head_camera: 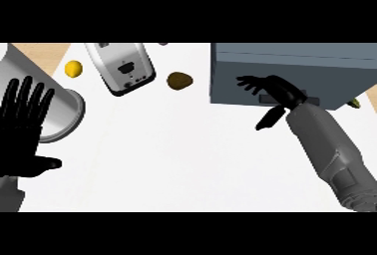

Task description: Pick up the cup, place it into the drawer and close the drawer

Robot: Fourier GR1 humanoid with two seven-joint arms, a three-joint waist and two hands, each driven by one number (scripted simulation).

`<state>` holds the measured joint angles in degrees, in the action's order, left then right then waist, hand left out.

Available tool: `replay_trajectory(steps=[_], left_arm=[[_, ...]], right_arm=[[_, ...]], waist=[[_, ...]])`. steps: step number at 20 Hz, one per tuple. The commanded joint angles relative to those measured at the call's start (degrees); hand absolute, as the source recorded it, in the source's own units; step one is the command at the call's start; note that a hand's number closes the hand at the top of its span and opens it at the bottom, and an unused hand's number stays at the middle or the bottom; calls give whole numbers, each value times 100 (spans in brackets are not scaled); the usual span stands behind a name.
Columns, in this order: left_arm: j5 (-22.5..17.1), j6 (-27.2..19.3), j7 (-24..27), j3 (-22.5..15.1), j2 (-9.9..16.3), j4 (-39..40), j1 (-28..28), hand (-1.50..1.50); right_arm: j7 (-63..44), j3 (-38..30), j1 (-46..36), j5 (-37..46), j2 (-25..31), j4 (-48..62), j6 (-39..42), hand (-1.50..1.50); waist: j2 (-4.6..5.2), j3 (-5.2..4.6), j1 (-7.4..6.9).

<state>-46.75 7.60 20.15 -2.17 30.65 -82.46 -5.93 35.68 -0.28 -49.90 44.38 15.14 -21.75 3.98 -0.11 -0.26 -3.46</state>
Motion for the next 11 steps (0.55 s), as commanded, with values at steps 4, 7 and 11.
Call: replay_trajectory(steps=[4, 7, 11], left_arm=[[144, 145, 86, -5, -23, 176, -116, -150], [127, 146, 21, 42, 42, 132, -138, -150], [369, -95, 128, -147, -255, 247, -260, -150]], right_arm=[[-304, -301, -579, 0, 523, 817, 31, -150], [-238, -338, -611, -6, 600, 875, -16, -150], [-111, -377, -688, -39, 618, 959, 74, -150]], waist=[[237, 42, -141], [235, 46, -192], [240, 44, -106]])
